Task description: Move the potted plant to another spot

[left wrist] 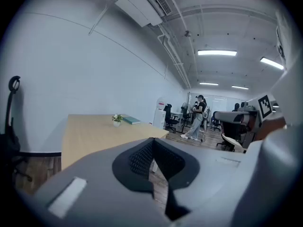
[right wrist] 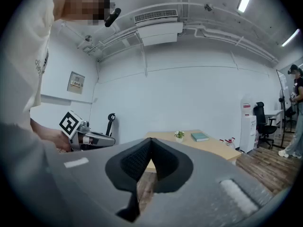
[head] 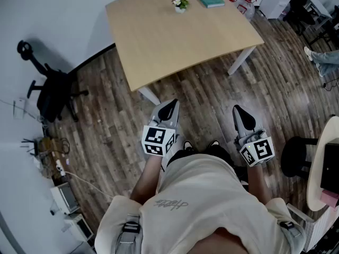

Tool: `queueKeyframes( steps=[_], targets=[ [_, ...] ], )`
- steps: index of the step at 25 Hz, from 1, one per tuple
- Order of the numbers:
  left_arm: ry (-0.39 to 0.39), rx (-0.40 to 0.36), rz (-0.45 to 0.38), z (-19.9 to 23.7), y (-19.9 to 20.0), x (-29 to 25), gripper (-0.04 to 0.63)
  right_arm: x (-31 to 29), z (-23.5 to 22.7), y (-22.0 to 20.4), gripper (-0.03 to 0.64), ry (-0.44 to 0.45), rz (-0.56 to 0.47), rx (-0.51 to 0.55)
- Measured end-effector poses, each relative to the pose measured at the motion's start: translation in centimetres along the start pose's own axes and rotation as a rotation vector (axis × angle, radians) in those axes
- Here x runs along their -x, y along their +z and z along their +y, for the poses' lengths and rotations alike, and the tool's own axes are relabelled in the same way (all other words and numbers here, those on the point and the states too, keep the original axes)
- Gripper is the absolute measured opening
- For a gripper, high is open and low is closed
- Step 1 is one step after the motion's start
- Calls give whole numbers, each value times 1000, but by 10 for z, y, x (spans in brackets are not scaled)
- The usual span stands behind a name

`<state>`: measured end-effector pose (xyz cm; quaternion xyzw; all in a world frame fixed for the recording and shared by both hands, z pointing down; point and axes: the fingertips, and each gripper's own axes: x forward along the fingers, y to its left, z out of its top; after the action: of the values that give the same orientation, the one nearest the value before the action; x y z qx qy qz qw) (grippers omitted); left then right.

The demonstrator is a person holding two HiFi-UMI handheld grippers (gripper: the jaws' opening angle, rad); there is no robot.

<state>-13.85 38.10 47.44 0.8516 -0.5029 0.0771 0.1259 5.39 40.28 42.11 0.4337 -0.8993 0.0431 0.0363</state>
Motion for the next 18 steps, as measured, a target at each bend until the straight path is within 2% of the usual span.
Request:
queueKeyframes(
  steps=[12, 18],
  targets=[
    [14, 11, -13, 9, 0, -3, 18, -12, -3, 3, 3, 6, -21, 32],
    [18, 29, 18, 17, -9, -10, 18, -19, -8, -2, 5, 2, -12, 14]
  ],
)
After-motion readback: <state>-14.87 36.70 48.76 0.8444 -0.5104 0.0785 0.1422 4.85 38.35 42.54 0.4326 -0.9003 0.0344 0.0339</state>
